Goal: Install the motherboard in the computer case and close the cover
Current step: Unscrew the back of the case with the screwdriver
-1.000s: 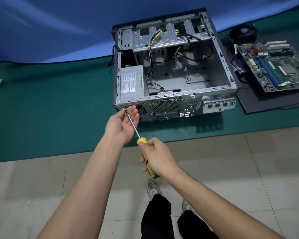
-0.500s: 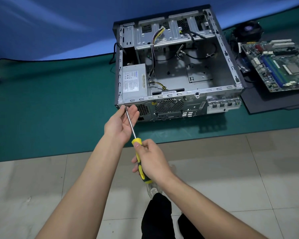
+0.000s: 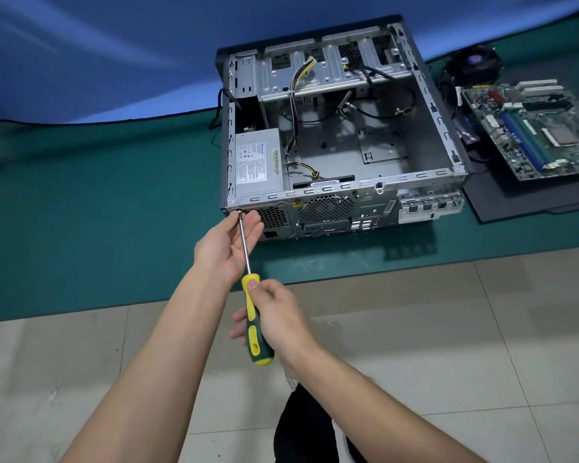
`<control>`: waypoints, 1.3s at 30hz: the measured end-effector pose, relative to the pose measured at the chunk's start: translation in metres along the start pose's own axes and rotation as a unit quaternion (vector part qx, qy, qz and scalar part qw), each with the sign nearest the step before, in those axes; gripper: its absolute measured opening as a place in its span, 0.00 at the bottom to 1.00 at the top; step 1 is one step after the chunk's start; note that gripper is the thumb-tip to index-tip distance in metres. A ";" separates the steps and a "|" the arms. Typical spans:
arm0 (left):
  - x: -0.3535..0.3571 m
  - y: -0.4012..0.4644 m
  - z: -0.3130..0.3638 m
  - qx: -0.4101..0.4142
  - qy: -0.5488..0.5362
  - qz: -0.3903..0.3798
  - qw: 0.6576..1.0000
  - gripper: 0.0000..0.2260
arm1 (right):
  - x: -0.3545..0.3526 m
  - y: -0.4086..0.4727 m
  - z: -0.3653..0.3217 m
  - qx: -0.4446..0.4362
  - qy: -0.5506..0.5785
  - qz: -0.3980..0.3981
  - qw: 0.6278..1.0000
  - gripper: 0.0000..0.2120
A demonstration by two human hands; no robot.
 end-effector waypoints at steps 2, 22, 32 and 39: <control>0.000 0.000 0.001 -0.006 0.006 0.000 1.000 0.07 | 0.008 -0.003 0.001 0.024 0.073 -0.008 0.997 0.11; -0.006 -0.011 0.028 0.022 0.393 0.077 0.916 0.05 | 0.022 -0.002 0.006 0.074 0.217 0.039 0.973 0.11; -0.001 -0.013 0.041 0.055 0.464 0.112 0.877 0.06 | 0.025 0.001 0.005 0.082 0.227 0.029 0.970 0.12; 0.003 -0.018 0.035 -0.078 0.551 0.033 0.830 0.07 | 0.032 -0.002 0.009 0.124 0.268 -0.017 0.955 0.23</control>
Point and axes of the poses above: each hand's wrist, its own y-axis towards the middle knuckle, its own x-axis out of the palm, z = x × y, the point moved 7 cm from there along y, towards the middle knuckle, and after that the axes turned 14 degrees about -x, right-handed, at the moved point
